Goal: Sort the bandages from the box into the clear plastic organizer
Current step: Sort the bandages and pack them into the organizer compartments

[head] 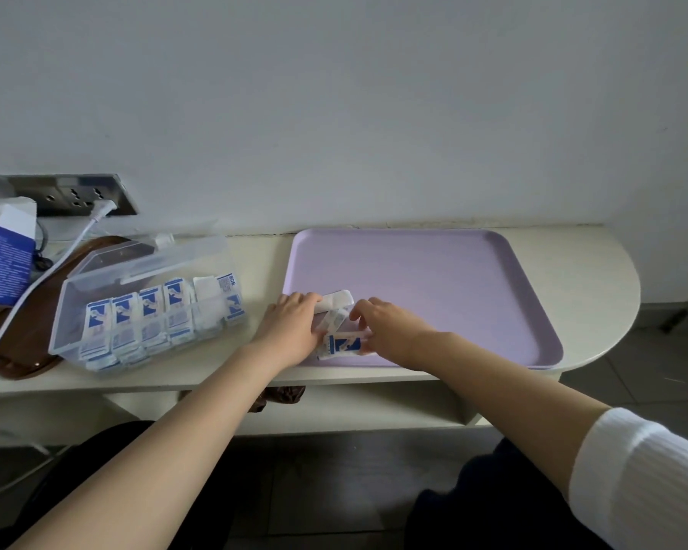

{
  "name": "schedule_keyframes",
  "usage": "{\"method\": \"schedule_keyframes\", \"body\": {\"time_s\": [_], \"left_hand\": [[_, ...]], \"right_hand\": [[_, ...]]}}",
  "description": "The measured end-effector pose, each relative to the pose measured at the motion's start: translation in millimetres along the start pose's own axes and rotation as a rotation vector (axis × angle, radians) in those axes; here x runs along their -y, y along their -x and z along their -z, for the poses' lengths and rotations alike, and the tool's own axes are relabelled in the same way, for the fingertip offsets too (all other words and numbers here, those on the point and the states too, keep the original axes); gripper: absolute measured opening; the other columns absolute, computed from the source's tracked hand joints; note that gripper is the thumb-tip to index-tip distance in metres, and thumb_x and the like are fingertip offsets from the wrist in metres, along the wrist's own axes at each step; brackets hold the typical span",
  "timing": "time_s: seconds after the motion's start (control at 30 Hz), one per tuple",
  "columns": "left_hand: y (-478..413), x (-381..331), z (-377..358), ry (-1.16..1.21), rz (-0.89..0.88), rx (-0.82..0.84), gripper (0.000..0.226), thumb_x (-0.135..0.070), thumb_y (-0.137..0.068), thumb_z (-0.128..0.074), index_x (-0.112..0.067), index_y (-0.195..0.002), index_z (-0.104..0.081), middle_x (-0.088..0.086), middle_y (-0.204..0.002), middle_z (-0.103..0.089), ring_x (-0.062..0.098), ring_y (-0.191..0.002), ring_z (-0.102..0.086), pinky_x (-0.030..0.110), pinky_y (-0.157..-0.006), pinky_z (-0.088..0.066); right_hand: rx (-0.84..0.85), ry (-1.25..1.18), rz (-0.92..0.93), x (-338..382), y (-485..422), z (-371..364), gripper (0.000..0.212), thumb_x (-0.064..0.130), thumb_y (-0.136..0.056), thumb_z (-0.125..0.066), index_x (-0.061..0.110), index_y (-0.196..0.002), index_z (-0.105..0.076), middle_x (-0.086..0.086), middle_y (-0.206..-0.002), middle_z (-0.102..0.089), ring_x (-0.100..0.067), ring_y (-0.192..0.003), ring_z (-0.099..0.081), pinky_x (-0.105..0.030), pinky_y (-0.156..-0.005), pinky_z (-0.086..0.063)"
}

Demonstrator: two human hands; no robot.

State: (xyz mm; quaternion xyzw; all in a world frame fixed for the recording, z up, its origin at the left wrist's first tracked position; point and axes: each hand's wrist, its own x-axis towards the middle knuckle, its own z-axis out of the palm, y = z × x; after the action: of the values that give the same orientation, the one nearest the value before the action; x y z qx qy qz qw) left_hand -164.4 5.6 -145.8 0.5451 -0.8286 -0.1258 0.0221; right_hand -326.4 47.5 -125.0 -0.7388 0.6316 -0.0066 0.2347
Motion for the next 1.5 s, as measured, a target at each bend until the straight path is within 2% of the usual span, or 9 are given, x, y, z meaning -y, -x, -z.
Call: {"method": "schedule_keyframes", "body": {"time_s": [0.17, 0.33, 0.53, 0.7, 0.87, 1.0, 1.17, 1.4, 1.5], "left_hand": [[-9.6, -0.6, 4.7, 0.003, 0.027, 0.040, 0.052, -0.031, -0.090, -0.057, -0.015, -0.135, -0.038, 0.009, -0.131, -0.043, 0.026, -0.120, -0.041, 0.032, -0.096, -0.033], [-15.0, -0.9, 6.3, 0.053, 0.063, 0.099, 0.044, -0.027, -0.087, -0.061, -0.015, -0.127, -0.048, 0.009, -0.126, -0.049, 0.027, -0.119, -0.042, 0.035, -0.099, -0.037], [-11.7, -4.0, 3.6, 0.175, 0.015, 0.081, 0.032, -0.023, -0.082, -0.066, -0.012, -0.111, -0.060, 0.007, -0.111, -0.059, 0.023, -0.106, -0.054, 0.029, -0.087, -0.043], [1.8, -8.5, -6.0, 0.220, -0.064, 0.077, 0.029, -0.024, -0.086, -0.062, -0.015, -0.112, -0.060, -0.001, -0.099, -0.046, 0.017, -0.089, -0.050, 0.026, -0.076, -0.039], [10.1, -8.4, -2.4, 0.315, -0.084, -0.014, 0.018, -0.007, -0.094, -0.045, -0.008, -0.104, -0.059, 0.004, -0.103, -0.055, 0.021, -0.095, -0.055, 0.028, -0.081, -0.043], [15.1, -6.5, 2.8, 0.407, -0.013, -0.119, 0.016, -0.016, -0.098, -0.041, -0.011, -0.105, -0.055, 0.003, -0.106, -0.059, 0.018, -0.086, -0.055, 0.028, -0.073, -0.043], [22.6, -11.1, 0.1, 0.229, -0.041, 0.007, 0.034, -0.043, -0.092, -0.052, -0.018, -0.116, -0.053, -0.005, -0.114, -0.053, 0.013, -0.103, -0.049, 0.027, -0.082, -0.041], [17.6, -15.4, 1.3, 0.183, 0.028, 0.106, 0.035, -0.027, -0.084, -0.066, -0.009, -0.110, -0.050, 0.005, -0.113, -0.053, 0.024, -0.103, -0.052, 0.032, -0.082, -0.041], [13.6, -16.0, 5.1, 0.174, 0.076, 0.182, 0.026, -0.028, -0.083, -0.068, -0.008, -0.095, -0.057, 0.006, -0.097, -0.060, 0.026, -0.091, -0.056, 0.032, -0.072, -0.040]], "right_hand": [[0.039, 0.086, -0.015, 2.1, -3.9, 4.4, 0.035, 0.025, -0.088, -0.062, 0.012, -0.119, -0.055, -0.008, -0.120, -0.055, -0.026, -0.105, -0.055, -0.032, -0.085, -0.045], [0.065, 0.182, 0.028, 2.2, -5.0, 8.5, 0.037, 0.032, -0.088, -0.062, 0.015, -0.120, -0.056, -0.009, -0.121, -0.049, -0.026, -0.114, -0.044, -0.031, -0.089, -0.039], [-0.056, 0.192, -0.049, -7.6, -5.3, 25.4, 0.024, 0.025, -0.090, -0.058, 0.020, -0.113, -0.055, -0.005, -0.117, -0.059, -0.026, -0.101, -0.057, -0.029, -0.074, -0.039], [-0.042, -0.085, -0.077, -23.8, -4.7, 44.0, 0.018, 0.018, -0.082, -0.068, 0.021, -0.091, -0.053, -0.001, -0.106, -0.061, -0.018, -0.088, -0.055, -0.026, -0.068, -0.043], [0.037, -0.191, -0.064, -19.5, -4.1, 39.2, 0.033, 0.016, -0.080, -0.070, 0.015, -0.108, -0.054, 0.002, -0.097, -0.057, -0.017, -0.086, -0.053, -0.016, -0.057, -0.040], [0.086, -0.221, -0.046, -5.9, -10.2, 27.2, 0.044, 0.015, -0.078, -0.073, 0.013, -0.116, -0.051, 0.000, -0.097, -0.056, -0.016, -0.087, -0.051, -0.022, -0.066, -0.041], [0.137, -0.087, -0.019, 7.1, -17.9, 8.6, 0.054, 0.025, -0.077, -0.074, 0.015, -0.124, -0.047, -0.007, -0.111, -0.060, -0.022, -0.090, -0.053, -0.030, -0.074, -0.043], [0.184, 0.038, -0.057, 17.2, -22.3, 5.6, 0.026, 0.020, -0.079, -0.070, 0.016, -0.104, -0.067, -0.006, -0.105, -0.069, -0.022, -0.078, -0.060, -0.024, -0.063, -0.042], [0.169, 0.065, -0.026, 18.6, -22.1, 5.3, 0.031, 0.021, -0.079, -0.070, 0.016, -0.110, -0.064, -0.006, -0.113, -0.065, -0.024, -0.102, -0.058, -0.027, -0.073, -0.041]]}}
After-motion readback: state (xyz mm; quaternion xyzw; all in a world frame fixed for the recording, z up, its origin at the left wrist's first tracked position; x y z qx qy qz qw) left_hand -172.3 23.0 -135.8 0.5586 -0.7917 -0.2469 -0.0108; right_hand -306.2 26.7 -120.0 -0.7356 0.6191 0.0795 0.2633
